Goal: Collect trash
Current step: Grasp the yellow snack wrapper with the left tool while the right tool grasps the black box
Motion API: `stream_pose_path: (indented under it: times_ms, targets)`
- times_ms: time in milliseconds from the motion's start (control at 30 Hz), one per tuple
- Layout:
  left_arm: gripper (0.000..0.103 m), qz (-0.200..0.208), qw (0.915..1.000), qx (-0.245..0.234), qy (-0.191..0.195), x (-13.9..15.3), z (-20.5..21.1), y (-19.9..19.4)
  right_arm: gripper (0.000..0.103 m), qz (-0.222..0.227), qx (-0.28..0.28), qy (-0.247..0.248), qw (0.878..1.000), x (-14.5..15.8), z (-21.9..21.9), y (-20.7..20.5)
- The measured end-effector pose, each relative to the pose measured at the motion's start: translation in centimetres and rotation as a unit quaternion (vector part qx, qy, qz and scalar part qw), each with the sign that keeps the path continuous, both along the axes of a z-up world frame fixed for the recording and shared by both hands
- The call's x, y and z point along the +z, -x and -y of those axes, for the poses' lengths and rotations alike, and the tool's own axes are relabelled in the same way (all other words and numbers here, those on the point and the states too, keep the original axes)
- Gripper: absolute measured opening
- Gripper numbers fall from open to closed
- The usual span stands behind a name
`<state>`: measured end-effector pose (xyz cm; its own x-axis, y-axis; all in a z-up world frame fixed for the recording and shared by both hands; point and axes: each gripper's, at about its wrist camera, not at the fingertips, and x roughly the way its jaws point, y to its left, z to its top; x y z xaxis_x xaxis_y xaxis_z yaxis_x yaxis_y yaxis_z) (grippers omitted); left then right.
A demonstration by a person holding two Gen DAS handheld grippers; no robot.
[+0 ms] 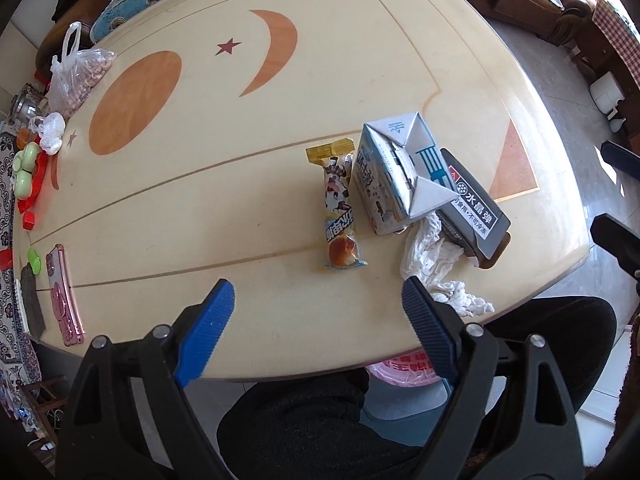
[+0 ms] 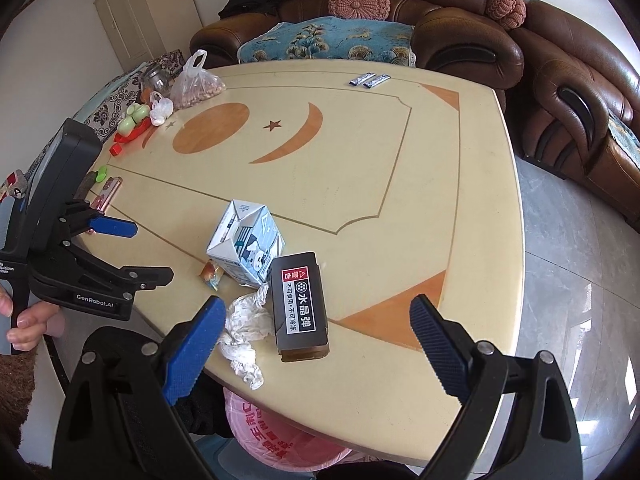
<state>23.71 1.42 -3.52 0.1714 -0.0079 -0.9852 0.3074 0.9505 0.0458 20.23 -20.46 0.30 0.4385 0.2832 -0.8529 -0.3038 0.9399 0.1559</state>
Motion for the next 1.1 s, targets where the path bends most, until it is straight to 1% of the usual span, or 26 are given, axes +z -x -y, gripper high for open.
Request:
stream_pose_path:
  times_ms: [100, 333, 467, 667, 900, 933, 1100]
  targets:
    - [0.084, -0.009, 1.0000, 0.000, 0.001, -1.0, 0.1, -0.5, 0.091, -0.013, 0.010, 0.000, 1.000, -1.3, -0.5, -0.6]
    - [0.084, -0.031, 0.9995, -0.002, -0.005, -3.7, 0.6, -1.7, 0.091, -0.041, 0.031, 0.019, 0.999, -4.3, -1.8, -1.8]
    - [0.084, -0.032, 0.9994, -0.005, -0.012, -4.9, 0.8, -2.7, 0.091, -0.051, 0.039, 0.036, 0.997, -6.1, -2.3, -2.5]
    - [0.084, -0.049, 0.9988, -0.001, -0.004, -6.6, 0.9, -4.1, 0.091, -0.072, 0.050, 0.039, 0.995, -8.5, -2.9, -3.4]
    - [0.084, -0.060, 0.9982, 0.000, -0.002, -8.5, 0.5, -5.5, 0.091, -0.074, 0.061, 0.064, 0.993, -10.7, -3.6, -4.2]
    - [0.084, -0.062, 0.9981, 0.001, -0.002, -8.8, -0.1, -6.2, 0.091, -0.073, 0.062, 0.067, 0.993, -11.0, -3.6, -4.3]
    - [0.084, -0.068, 0.9977, 0.003, 0.001, -9.9, -1.0, -7.7, 0.090, -0.069, 0.065, 0.059, 0.994, -11.3, -3.7, -4.9]
